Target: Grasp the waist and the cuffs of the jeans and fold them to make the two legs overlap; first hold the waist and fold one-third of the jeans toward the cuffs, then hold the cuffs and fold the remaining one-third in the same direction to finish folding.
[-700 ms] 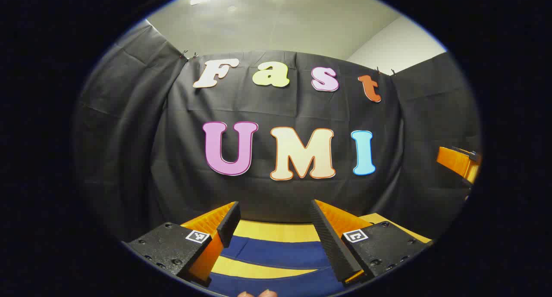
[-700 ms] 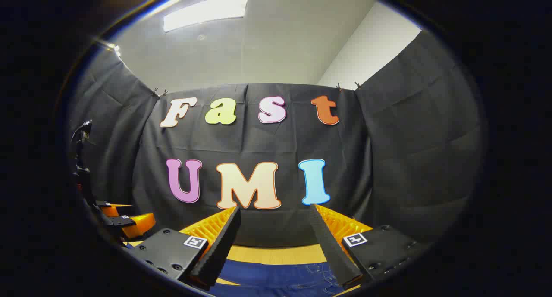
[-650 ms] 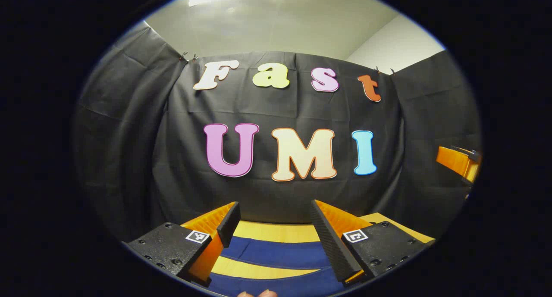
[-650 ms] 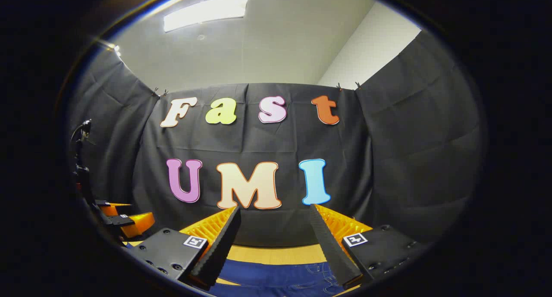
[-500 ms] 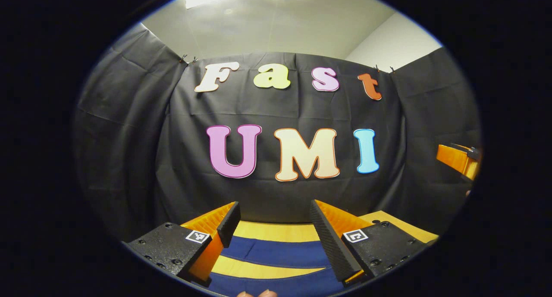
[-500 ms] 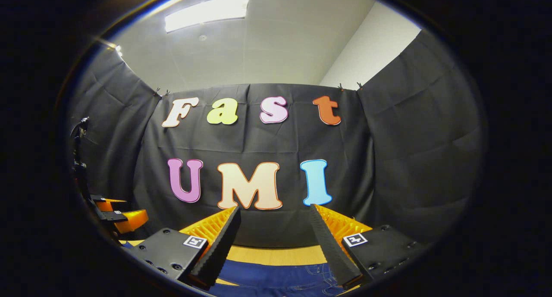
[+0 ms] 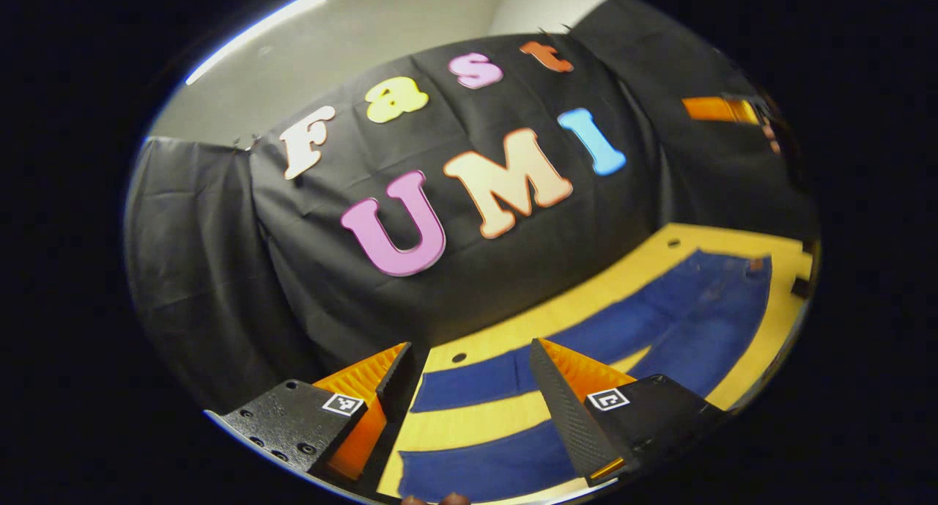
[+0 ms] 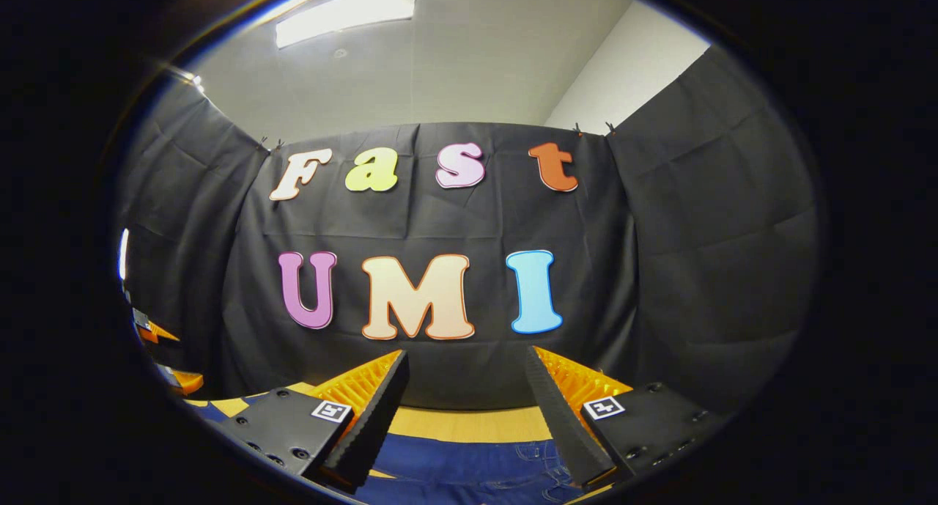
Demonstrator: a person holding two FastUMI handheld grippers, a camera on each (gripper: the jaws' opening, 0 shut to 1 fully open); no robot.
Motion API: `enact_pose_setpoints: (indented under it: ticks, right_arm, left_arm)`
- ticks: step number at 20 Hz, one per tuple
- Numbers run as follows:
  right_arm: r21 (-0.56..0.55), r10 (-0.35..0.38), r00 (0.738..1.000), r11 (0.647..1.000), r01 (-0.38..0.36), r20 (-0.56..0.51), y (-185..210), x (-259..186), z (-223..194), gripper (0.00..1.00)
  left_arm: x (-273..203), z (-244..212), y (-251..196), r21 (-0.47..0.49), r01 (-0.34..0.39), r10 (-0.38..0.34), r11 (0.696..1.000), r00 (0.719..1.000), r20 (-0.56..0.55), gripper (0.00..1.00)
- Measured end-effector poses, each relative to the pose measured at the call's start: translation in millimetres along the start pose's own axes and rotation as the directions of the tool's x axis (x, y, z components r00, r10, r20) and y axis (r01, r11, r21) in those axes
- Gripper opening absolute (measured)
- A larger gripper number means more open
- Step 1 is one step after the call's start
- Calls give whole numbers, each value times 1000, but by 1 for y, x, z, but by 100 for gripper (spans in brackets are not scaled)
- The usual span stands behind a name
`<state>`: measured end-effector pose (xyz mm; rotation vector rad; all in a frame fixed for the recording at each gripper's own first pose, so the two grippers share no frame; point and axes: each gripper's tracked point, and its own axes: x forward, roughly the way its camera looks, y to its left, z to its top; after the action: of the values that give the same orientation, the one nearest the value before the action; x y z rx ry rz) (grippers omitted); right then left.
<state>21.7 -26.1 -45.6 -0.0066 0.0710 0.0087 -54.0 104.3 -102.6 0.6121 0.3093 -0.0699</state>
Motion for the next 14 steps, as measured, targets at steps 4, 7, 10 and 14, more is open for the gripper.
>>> enact_pose_setpoints:
  ticks: [4, 7, 10, 14]
  right_arm:
    - [-15, -18, 999, 1000, 18, -28, -4, 3, -15, 100]
    - [-21, -13, 999, 1000, 12, -48, 1, 2, -24, 99]
    - [-49, -12, 998, 999, 9, -67, 2, 3, -31, 99]
    - [-63, -22, 996, 998, 16, -84, 1, 2, -39, 99]
  left_arm:
    - [-5, -72, -21, 138, 122, -100, 983, 982, -160, 95]
    - [-9, -138, -30, 227, 223, -150, 948, 942, -300, 95]
    - [-13, -182, -41, 298, 318, -178, 900, 892, -416, 95]
    - [-29, -247, -44, 351, 392, -159, 850, 828, -538, 100]
